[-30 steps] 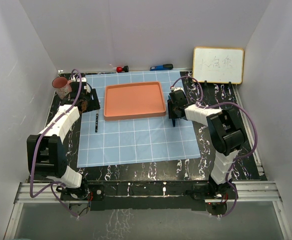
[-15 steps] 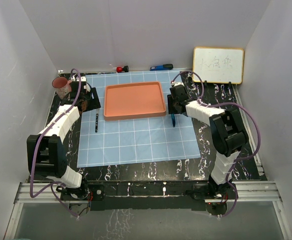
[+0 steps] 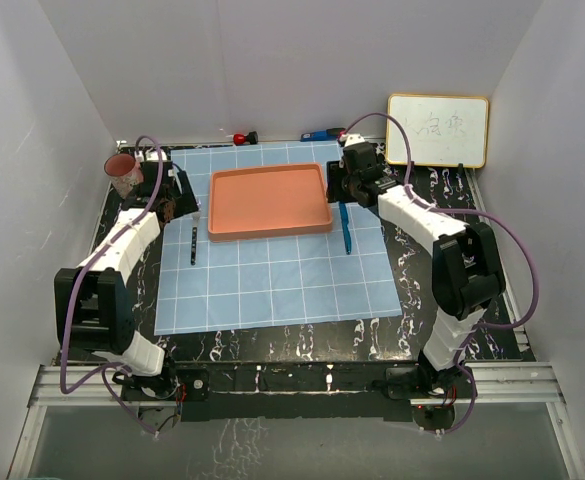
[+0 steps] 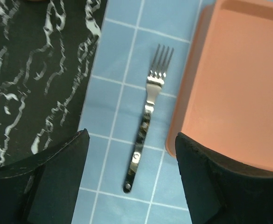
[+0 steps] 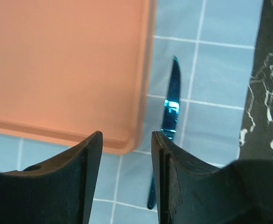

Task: Set the dinner table for one person
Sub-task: Pick up the cup at the corner of the board.

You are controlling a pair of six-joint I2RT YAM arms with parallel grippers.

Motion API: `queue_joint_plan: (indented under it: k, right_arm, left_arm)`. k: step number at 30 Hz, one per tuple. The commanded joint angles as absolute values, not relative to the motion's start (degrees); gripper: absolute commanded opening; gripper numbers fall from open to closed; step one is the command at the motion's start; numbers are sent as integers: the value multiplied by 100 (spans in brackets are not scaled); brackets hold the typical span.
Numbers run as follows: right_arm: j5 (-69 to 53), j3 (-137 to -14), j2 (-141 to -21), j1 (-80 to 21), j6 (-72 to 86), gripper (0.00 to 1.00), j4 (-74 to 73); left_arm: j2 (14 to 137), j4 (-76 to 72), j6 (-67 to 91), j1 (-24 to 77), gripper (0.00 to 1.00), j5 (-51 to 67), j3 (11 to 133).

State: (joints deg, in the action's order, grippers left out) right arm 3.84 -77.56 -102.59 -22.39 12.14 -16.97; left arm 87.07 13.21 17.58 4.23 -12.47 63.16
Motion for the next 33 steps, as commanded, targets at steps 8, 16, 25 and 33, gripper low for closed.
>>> queue_joint_plan:
  k: [8,16,25,33]
  right_arm:
    - [-1167,-9240,-10544,-2231,1120,44,-2061]
    - [-1298,-9056,-10388,-2230,1105,44,-2251]
    - [-1485,-8531,-10016,-2241,1238,44,-2081]
    - [-1555,-8317,-9842,-2241,1171,44,-2021]
  left_arm:
    - [9560,1401,667,-95,83,-2970,8039]
    - [10978,1598,-120,-1114,84,-1814,9908]
    - [12879,2437,-787,-1263,84,-487,12566]
    - [12936,2462,-134,-1276,81,280,12717]
